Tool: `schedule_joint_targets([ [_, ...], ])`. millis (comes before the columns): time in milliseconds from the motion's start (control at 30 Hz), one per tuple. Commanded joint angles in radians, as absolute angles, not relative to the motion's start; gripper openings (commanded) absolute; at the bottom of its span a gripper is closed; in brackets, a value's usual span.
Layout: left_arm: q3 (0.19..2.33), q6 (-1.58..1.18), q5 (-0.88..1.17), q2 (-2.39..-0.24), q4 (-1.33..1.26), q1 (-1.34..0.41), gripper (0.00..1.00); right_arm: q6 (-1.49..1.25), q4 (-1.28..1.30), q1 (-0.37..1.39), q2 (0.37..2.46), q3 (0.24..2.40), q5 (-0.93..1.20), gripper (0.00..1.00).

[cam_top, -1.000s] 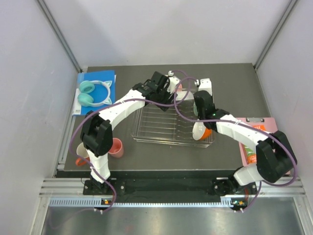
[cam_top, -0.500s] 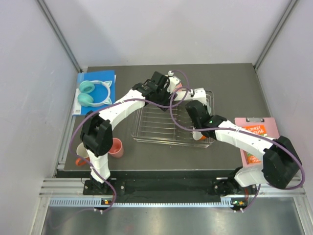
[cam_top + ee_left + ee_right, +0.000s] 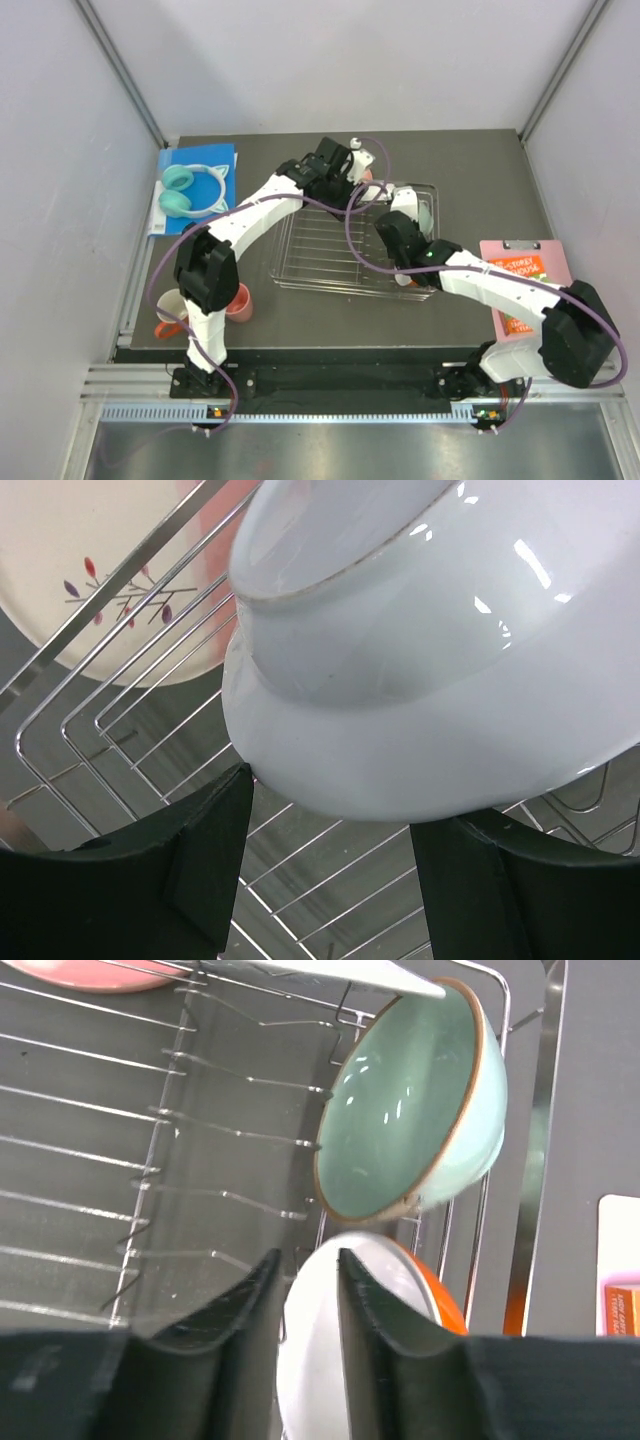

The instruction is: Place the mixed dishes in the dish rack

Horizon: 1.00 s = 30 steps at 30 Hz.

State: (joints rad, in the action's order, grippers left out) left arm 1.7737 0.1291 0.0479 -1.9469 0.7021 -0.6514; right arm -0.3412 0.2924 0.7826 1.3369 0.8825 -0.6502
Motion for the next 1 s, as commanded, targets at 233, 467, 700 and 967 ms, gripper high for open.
schedule_joint_targets([
  [233, 1.876, 0.106, 0.104, -1.985, 0.695, -0.706, 0.66, -0.161, 0.074, 0.716, 1.095, 0.933, -0.784, 0.61],
  [467, 1.821, 0.100, 0.098, -1.951, 0.678, -0.706, 0.66, -0.116, 0.095, 0.554, 1.253, 1.068, -0.703, 0.65],
  [700, 1.798, 0.097, 0.094, -1.937, 0.670, -0.707, 0.66, -0.140, 0.198, 0.466, 1.465, 1.170, -0.603, 0.61],
  [967, 1.798, 0.104, 0.032, -1.928, 0.667, -0.704, 0.66, -0.155, 0.218, 0.466, 1.493, 1.141, -0.583, 0.53],
])
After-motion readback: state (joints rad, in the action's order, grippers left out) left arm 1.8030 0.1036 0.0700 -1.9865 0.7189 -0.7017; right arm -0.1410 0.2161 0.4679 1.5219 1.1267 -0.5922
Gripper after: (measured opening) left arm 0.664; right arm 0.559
